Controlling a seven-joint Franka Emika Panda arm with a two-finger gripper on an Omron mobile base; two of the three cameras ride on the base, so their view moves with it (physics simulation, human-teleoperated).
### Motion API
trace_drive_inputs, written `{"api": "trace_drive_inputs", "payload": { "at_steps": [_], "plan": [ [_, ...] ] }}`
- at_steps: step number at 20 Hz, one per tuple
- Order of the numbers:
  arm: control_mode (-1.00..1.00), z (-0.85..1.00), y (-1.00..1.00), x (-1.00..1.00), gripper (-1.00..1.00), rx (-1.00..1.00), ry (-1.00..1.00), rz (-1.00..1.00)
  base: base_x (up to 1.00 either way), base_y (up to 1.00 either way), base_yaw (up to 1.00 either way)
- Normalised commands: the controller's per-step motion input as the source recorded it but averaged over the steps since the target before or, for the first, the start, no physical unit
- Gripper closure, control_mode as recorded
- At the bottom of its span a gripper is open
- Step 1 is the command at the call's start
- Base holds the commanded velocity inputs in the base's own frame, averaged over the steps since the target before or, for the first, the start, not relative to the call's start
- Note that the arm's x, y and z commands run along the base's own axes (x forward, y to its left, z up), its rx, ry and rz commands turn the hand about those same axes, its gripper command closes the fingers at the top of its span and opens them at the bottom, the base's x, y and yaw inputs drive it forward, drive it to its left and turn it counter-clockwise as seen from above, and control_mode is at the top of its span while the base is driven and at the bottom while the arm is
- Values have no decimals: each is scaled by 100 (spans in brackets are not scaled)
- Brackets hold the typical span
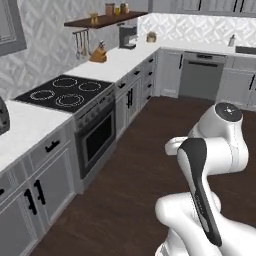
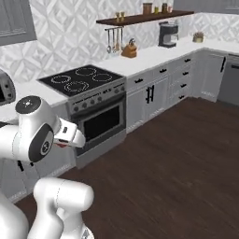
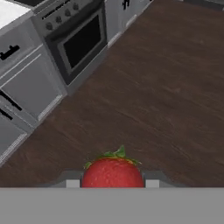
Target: Take the strawberry from the fridge and place it on top of the pancake, located on the dining counter.
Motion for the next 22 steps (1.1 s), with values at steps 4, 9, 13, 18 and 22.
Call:
{"api": "trace_drive_inputs", "payload": {
  "at_steps": [4, 9, 13, 18, 22],
  "plan": [
    [100, 0, 0, 0, 100, 0, 0, 0, 15, -39, -84],
    [100, 0, 0, 0, 100, 0, 0, 0, 51, -44, -71],
    [100, 0, 0, 0, 100, 0, 0, 0, 84, -45, -58],
    [100, 0, 0, 0, 100, 0, 0, 0, 100, -32, -39],
    [100, 0, 0, 0, 100, 0, 0, 0, 100, -40, -36]
  ]
}}
